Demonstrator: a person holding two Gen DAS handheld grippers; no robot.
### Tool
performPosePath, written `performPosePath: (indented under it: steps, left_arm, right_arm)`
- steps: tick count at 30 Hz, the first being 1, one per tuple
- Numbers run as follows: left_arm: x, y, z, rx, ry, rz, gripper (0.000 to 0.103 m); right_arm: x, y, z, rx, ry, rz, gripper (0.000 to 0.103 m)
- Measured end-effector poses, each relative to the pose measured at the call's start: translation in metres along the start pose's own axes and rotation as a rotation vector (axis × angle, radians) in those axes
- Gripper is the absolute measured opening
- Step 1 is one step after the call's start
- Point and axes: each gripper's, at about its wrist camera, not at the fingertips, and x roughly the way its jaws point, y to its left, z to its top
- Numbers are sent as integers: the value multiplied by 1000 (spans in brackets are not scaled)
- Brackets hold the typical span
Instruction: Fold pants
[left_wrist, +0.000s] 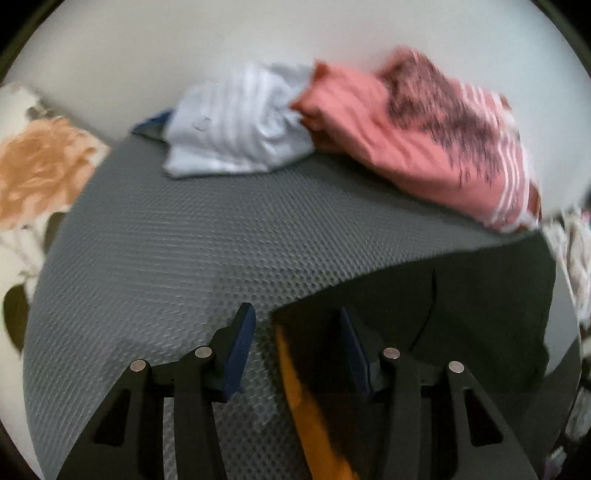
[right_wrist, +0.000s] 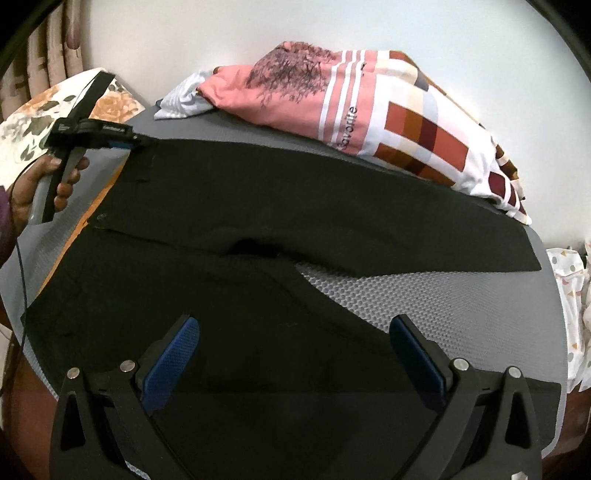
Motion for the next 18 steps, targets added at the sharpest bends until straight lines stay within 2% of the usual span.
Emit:
performPosePath:
  steps: [2,3,5,6,10,13,16,18]
  left_arm:
    - [7,-5,2,37,16,-29,46]
    - [6,-6,2,45,8,-20,29]
    - [3,1,2,-41,-3,-26,13]
    - [-2,-1,0,-74,-23,-19,10]
    - [-24,-28,-11,-30,-112,68,8]
    - [-58,-48,-24,-38,-212,62,8]
    - [-99,-73,-44,-24,-310,47,8]
    - [-123,-86,-59,-19,-360,21,8]
  right_arm:
    - [3,1,-1,-3,8,1,102]
    - [5,2,-1,-2,11,2,102]
    - [9,1,-1,1,16,4,102]
    - [10,1,-1,2,19,5,102]
    - [19,-9,4,43,41,57,102]
    - [26,-28,12,112,42,159,102]
    - [32,-70,27,275,1,309,102]
    - [35,-93,39,361,-21,352,102]
